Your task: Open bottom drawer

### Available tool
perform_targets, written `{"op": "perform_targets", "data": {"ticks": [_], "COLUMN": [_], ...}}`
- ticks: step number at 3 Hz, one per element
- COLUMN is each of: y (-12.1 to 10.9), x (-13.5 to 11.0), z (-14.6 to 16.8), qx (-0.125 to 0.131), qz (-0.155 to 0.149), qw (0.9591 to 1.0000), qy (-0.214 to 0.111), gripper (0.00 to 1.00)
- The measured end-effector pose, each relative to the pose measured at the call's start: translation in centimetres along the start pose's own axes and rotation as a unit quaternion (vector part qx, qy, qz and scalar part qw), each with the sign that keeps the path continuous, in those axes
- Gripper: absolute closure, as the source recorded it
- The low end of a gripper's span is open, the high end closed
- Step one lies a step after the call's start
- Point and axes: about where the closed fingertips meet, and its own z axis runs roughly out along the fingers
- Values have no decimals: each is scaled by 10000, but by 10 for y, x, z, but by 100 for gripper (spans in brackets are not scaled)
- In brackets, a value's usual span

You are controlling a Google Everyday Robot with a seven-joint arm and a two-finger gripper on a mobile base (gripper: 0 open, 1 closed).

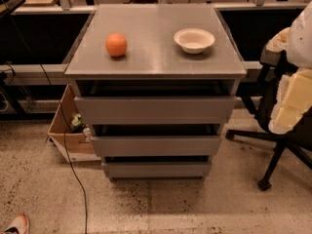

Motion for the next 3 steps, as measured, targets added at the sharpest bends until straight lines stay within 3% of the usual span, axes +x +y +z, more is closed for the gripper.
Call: {"op": "perform_targets", "data": {"ticks": [1,2,3], "y": [0,3,29], "x": [0,2,11], "z": [0,17,76], "qx": [0,78,-123], "qz": [0,48,204], "qw": [10000,9995,9957], "qy": [-1,-310,-898], "gripper": [0,0,0]}}
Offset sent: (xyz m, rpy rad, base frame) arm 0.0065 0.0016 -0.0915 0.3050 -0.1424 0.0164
